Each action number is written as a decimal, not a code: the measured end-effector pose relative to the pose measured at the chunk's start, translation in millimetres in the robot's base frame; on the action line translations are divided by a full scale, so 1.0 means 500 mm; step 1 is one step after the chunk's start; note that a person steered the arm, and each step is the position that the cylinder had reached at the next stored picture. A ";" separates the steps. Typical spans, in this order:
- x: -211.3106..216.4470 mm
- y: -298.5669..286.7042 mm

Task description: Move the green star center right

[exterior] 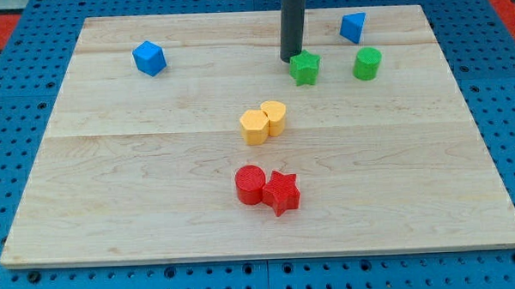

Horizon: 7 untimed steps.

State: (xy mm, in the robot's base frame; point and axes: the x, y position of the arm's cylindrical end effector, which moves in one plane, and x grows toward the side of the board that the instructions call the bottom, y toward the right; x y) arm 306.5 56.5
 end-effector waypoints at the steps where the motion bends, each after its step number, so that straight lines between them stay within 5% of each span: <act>1: 0.041 0.023; 5: 0.196 0.159; 7: 0.151 0.044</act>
